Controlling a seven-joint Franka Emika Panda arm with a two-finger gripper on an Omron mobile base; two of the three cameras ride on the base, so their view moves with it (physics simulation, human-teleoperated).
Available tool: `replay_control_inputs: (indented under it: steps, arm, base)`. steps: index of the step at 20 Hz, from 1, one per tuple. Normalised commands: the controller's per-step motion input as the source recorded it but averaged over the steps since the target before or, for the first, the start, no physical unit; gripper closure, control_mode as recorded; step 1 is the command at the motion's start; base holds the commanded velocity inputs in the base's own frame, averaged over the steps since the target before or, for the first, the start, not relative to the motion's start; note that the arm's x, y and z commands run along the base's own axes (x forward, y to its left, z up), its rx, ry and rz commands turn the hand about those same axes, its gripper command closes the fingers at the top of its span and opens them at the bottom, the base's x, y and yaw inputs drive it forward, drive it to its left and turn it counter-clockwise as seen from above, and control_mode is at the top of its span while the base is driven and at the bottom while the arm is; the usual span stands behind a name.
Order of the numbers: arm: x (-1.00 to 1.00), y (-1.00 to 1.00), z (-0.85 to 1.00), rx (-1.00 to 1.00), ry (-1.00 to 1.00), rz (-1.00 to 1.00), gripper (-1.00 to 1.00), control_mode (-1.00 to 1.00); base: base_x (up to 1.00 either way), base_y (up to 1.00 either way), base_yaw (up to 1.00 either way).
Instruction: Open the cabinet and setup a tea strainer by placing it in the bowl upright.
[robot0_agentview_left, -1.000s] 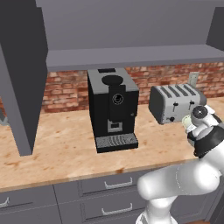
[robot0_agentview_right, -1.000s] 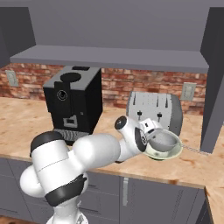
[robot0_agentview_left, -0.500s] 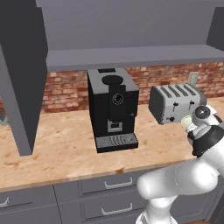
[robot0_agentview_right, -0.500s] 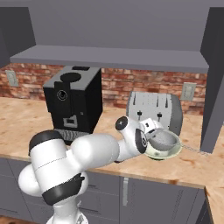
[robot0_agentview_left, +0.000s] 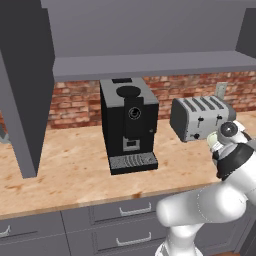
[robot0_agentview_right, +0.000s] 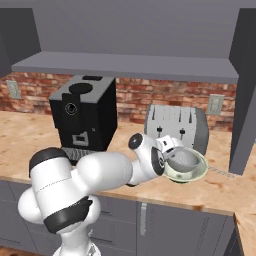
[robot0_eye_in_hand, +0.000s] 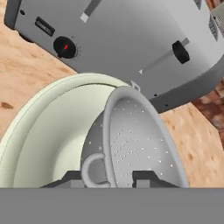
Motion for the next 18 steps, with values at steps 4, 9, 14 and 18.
replay_control_inputs:
  steps: [4, 9, 14, 18]
  arm:
    - [0.0, 0.0, 0.0, 0.0, 0.0, 0.0, 1.0, -1.0]
    - [0.0, 0.08, 0.0, 0.0, -0.01, 0.0, 1.0, -1.0]
    - [0.0, 0.14, -0.03, 0.0, -0.01, 0.0, 1.0, -1.0]
    - [0.0, 0.11, -0.03, 0.0, 0.0, 0.0, 1.0, -1.0]
  base:
    - [0.0, 0.0, 0.0]
    - [0.0, 0.0, 0.0]
    - [0.0, 0.0, 0.0]
    - [0.0, 0.0, 0.0]
